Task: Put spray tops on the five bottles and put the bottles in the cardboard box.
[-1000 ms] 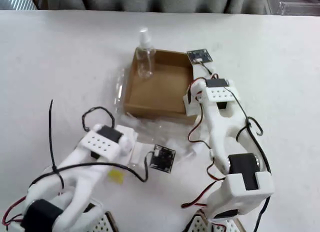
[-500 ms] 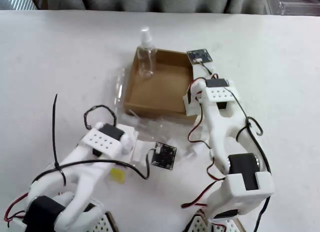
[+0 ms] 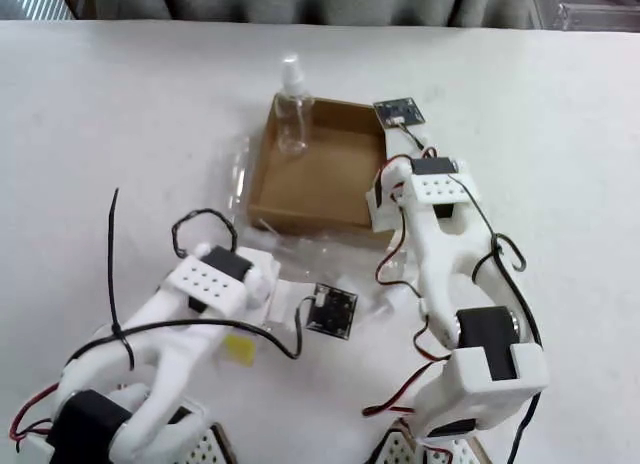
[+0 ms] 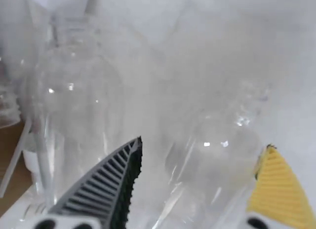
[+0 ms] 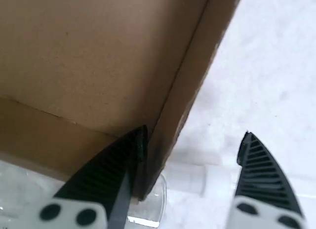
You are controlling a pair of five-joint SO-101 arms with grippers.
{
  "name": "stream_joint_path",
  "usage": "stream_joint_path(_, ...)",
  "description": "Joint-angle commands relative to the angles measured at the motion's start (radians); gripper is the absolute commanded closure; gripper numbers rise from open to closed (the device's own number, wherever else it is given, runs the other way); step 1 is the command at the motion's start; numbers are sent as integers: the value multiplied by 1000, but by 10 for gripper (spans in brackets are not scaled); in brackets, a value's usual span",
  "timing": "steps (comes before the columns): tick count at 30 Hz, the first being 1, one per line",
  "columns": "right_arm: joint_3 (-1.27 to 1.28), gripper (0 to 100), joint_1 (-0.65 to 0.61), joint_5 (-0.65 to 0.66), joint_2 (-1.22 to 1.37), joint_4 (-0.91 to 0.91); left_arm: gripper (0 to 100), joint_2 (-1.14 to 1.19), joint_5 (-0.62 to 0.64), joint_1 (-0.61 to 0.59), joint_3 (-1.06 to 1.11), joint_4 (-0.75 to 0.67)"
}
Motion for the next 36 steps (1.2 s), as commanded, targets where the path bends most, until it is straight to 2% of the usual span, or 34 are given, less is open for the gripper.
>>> stream_joint_path(1,-6,726,5,-6,-51,-1,721,1,17,8,-38,-48)
stream_joint_path(4,-6,726,10,-6,-51,-1,839,-1,15,8,-6,-78)
stream_joint_path(6,-6,726,10,-6,-51,-1,882,-7,15,10,-3,-77)
stream_joint_path(8,-6,726,10,-6,-53,-1,877,-7,26,7,2,-68)
stream_joint_path(18,-3,726,10,-6,-51,2,858,-42,132,31,-21,172)
stream_joint_path(25,-3,726,10,-6,-51,4,854,-88,285,-96,-15,190)
stream_joint_path(30,-3,726,12,-6,-51,7,854,-94,394,-248,-14,184)
stream_joint_path(36,-3,726,12,-6,-51,7,848,-91,565,-354,26,44)
